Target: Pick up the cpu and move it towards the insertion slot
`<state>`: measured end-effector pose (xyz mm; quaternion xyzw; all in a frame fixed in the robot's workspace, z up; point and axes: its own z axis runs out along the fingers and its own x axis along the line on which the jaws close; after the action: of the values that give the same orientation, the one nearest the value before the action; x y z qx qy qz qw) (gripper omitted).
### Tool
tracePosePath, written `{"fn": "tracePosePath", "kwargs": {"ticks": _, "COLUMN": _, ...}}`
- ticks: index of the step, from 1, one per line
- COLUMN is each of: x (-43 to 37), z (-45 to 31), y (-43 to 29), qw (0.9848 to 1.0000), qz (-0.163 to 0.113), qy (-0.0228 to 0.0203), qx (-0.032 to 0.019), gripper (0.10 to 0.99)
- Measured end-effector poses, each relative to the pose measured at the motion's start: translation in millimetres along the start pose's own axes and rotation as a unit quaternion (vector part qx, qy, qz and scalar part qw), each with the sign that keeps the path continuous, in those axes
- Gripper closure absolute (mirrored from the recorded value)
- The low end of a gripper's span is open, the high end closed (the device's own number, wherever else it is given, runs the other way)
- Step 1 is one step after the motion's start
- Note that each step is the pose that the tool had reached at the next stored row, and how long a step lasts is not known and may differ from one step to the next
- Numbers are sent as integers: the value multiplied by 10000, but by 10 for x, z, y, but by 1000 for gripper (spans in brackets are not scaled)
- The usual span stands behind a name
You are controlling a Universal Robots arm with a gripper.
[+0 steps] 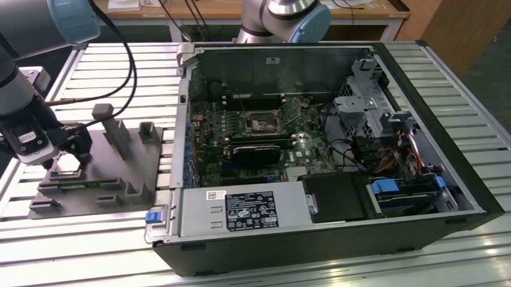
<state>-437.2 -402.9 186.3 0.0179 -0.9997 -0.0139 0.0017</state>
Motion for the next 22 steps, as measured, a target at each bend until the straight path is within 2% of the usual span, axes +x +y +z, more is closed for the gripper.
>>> {"fn": "tracePosePath", "kwargs": {"ticks": 10, "x": 5, "z": 52, "y": 3, "qw": 10000, "qz": 38, "qy": 0, "qx": 1, "gripper": 392}}
{"fn": "tracePosePath", "kwargs": {"ticks": 11, "x": 5, "z": 54, "y": 3, "qw": 10000, "qz": 38, "qy": 0, "qx": 0, "gripper": 463}}
{"fn": "tracePosePath", "kwargs": {"ticks": 16, "x": 5, "z": 57, "y": 3, "qw": 10000, "qz": 38, "qy": 0, "qx": 0, "gripper": 463}}
{"fn": "tracePosePath", "kwargs": {"ticks": 18, "x": 5, "z": 57, "y": 3, "qw": 10000, "qz": 38, "qy": 0, "qx": 0, "gripper": 478}}
{"fn": "tracePosePath", "kwargs": {"ticks": 19, "x": 5, "z": 57, "y": 3, "qw": 10000, "qz": 38, "qy": 0, "qx": 0, "gripper": 541}}
{"fn": "tracePosePath", "kwargs": {"ticks": 22, "x": 5, "z": 57, "y": 3, "qw": 10000, "qz": 38, "qy": 0, "qx": 0, "gripper": 541}}
